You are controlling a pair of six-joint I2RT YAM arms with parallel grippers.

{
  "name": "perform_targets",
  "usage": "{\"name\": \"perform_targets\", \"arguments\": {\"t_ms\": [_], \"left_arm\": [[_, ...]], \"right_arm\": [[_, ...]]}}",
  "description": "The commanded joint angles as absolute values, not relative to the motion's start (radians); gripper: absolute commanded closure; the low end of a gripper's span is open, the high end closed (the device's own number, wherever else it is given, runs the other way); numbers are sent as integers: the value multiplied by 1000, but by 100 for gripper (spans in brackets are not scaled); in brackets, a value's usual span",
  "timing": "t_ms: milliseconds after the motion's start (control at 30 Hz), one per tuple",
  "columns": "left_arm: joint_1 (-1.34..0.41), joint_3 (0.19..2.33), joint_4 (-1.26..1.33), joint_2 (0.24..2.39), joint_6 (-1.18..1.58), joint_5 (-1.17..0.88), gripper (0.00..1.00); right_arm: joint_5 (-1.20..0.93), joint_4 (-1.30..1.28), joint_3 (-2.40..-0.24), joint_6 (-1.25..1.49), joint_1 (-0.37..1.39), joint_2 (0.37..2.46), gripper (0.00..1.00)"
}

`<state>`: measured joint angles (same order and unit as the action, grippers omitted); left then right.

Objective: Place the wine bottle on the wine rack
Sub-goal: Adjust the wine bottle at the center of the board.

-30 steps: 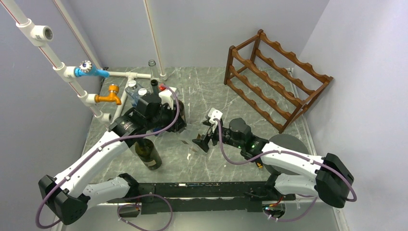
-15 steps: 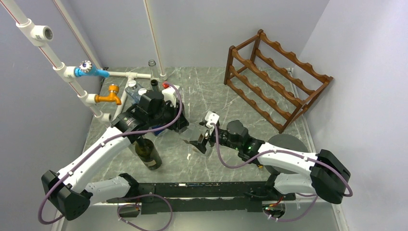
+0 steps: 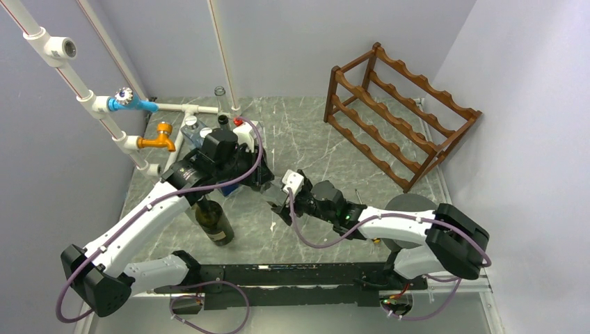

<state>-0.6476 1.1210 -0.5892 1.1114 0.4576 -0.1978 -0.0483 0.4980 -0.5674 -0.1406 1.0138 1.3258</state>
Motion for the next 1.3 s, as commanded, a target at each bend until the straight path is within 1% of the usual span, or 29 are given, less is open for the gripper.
{"name": "perform_targets", "arguments": {"t_ms": [0,33,67,100,167,200,233,267,300,367,433,467,533,600,667,767,867,1000,1167,1267], "left_arm": [[-650,1175,-441,1095,530,-258,100],[-650,1179,-444,1099,531,-266,100],[-651,1179,-446,1101,529,-276,100],[-650,1173,-447,1101,529,-282,100],[-649,1162,-452,1093,527,-280,100],[-649,1158,-458,1088,522,-275,100],[-650,1158,-469,1085,518,-275,98],[-650,1160,-488,1084,508,-269,89],[-650,1166,-507,1082,495,-265,76],[-650,1172,-541,1081,459,-259,47],[-647,1191,-588,1087,429,-245,25],[-641,1198,-611,1090,419,-245,16],[-619,1204,-652,1091,407,-270,2],[-583,1189,-669,1087,404,-339,0],[-556,1158,-662,1081,406,-453,1],[-552,1113,-669,1076,400,-525,0],[-552,1058,-659,1075,390,-560,2],[-566,1027,-657,1106,382,-601,10],[-650,1035,-692,1161,364,-542,15],[-679,1018,-688,1187,362,-533,16]], "right_arm": [[33,604,-587,-207,1017,1367,14],[12,606,-586,-235,1017,1373,21],[-20,594,-588,-289,1017,1381,32],[-58,575,-590,-342,1017,1388,47],[-59,533,-589,-445,1017,1386,78],[-37,531,-579,-471,1017,1379,88],[-22,530,-566,-497,1017,1366,94],[-21,518,-555,-527,1017,1350,97],[-31,491,-549,-565,1016,1333,100],[-42,438,-547,-635,1015,1307,100],[-53,376,-553,-700,1017,1290,100],[-58,362,-544,-728,1017,1282,100],[-63,368,-513,-774,1018,1256,100],[-65,376,-486,-814,1020,1232,100],[-64,372,-472,-830,1020,1210,100],[-62,363,-454,-853,1020,1174,100],[-65,363,-442,-872,1020,1153,100],[-68,385,-430,-890,1024,1142,100],[-51,380,-430,-898,1034,1132,100],[-56,382,-419,-897,1035,1111,100]]}}
